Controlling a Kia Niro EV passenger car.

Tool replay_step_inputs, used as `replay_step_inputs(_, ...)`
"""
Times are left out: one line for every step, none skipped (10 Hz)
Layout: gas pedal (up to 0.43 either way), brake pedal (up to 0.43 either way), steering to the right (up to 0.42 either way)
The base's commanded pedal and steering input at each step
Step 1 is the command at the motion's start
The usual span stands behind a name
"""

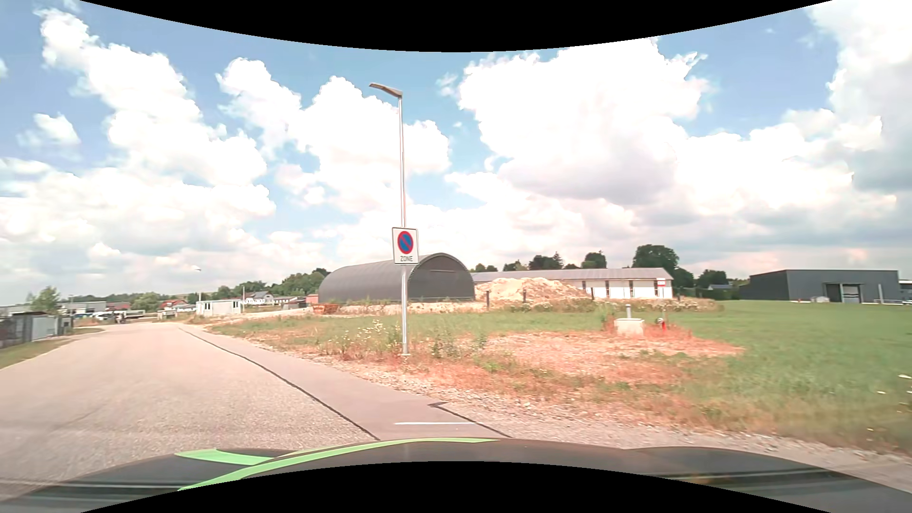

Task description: Follow the waypoints while adhering to traffic rules and regulations

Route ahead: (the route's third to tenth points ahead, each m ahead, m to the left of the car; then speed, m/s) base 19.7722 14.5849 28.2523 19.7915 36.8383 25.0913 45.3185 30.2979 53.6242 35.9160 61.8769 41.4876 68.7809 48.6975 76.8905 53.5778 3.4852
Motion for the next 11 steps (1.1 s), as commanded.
replay_step_inputs(0.067, 0.0, -0.514)
replay_step_inputs(0.067, 0.0, -0.495)
replay_step_inputs(0.067, 0.0, -0.467)
replay_step_inputs(0.067, 0.0, -0.443)
replay_step_inputs(0.067, 0.0, -0.427)
replay_step_inputs(0.067, 0.0, -0.398)
replay_step_inputs(0.067, 0.0, -0.368)
replay_step_inputs(0.067, 0.0, -0.34)
replay_step_inputs(0.067, 0.0, -0.324)
replay_step_inputs(0.067, 0.0, -0.309)
replay_step_inputs(0.067, 0.0, -0.292)
